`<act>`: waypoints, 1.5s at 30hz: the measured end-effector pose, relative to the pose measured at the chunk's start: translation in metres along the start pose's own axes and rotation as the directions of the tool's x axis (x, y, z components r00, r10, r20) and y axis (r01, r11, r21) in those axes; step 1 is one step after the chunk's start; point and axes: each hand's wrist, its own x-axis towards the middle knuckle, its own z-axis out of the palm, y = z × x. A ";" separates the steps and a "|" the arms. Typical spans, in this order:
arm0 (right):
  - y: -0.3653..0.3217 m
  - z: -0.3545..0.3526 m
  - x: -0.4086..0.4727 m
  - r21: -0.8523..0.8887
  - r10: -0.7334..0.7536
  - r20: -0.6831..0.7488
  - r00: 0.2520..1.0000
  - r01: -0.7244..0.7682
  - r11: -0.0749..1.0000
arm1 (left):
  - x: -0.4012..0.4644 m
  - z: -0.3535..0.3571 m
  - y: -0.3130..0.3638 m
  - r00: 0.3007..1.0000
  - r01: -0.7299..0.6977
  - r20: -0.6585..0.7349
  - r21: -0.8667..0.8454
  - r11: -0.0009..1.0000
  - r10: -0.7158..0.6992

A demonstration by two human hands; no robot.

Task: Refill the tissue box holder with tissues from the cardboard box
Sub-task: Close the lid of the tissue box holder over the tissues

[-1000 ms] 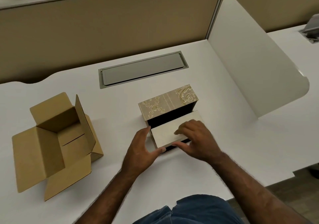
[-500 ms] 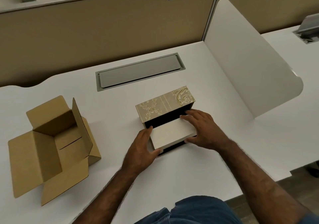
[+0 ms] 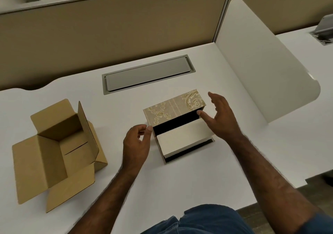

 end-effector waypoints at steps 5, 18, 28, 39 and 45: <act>0.003 -0.009 0.009 -0.076 -0.027 0.294 0.956 0.051 0.996 | 0.012 0.005 0.012 0.993 0.113 0.037 -0.059 0.992 -0.111; 0.013 0.001 0.004 -0.201 -0.037 0.303 0.952 0.102 0.974 | 0.028 0.015 0.008 0.958 0.282 0.022 -0.237 0.930 -0.286; 0.010 0.002 0.005 -0.005 0.003 0.195 0.981 -0.002 1.000 | 0.015 0.011 0.004 0.971 0.240 0.053 -0.200 0.950 -0.234; 0.042 -0.008 -0.023 -0.111 -0.115 0.314 0.942 0.156 0.981 | -0.022 0.010 -0.005 0.987 0.140 0.099 -0.150 0.979 -0.126; 0.050 0.006 -0.052 -0.214 -0.128 0.275 0.953 0.191 0.958 | -0.033 0.009 -0.011 0.987 0.072 0.150 -0.102 0.992 -0.056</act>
